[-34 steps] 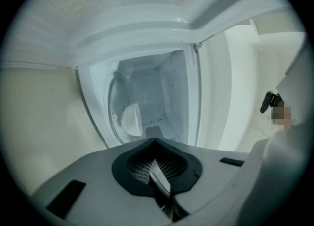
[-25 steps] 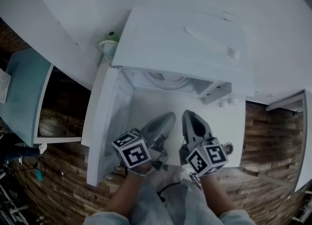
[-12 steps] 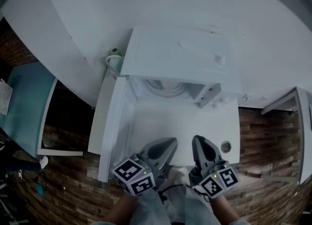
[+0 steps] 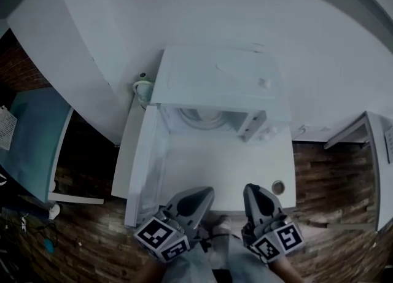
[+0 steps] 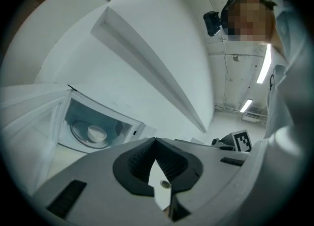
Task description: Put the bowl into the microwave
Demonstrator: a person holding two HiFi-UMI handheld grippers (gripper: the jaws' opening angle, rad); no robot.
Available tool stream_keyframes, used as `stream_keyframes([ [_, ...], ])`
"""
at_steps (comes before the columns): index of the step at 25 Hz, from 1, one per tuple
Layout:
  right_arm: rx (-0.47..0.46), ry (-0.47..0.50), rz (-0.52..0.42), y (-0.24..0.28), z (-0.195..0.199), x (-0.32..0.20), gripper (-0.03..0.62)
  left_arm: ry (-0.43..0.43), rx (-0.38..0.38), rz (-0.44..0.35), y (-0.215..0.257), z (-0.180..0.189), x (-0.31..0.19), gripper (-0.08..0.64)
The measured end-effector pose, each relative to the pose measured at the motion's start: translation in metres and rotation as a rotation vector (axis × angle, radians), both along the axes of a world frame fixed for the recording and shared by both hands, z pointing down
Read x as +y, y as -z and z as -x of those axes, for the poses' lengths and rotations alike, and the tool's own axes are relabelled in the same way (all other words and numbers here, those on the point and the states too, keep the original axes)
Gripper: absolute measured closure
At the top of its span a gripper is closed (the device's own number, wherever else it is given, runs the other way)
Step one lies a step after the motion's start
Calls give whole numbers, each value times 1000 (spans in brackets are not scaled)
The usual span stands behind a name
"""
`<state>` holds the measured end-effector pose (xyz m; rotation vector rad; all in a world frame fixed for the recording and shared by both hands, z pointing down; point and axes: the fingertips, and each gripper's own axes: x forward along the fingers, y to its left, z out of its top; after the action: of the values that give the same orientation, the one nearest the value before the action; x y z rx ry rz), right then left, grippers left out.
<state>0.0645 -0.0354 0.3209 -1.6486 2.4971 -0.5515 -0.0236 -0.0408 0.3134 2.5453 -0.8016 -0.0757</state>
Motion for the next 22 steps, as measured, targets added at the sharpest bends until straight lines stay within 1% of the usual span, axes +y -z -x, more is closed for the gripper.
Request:
stream_keyframes([
  [5, -20, 37, -32, 14, -3, -6, 597, 69, -10, -44, 14, 3, -4, 560],
  [9, -5, 62, -22, 15, -5, -9, 597, 104, -12, -56, 18, -1, -3, 561],
  [13, -11, 99, -22, 17, -5, -12, 597, 111, -20, -64, 20, -11, -5, 560],
  [18, -28, 135, -23, 17, -4, -11, 597, 118, -25, -54, 18, -18, -7, 561],
  [22, 0, 161, -20, 15, -5, -9, 597, 99, -38, -58, 17, -29, -7, 561],
])
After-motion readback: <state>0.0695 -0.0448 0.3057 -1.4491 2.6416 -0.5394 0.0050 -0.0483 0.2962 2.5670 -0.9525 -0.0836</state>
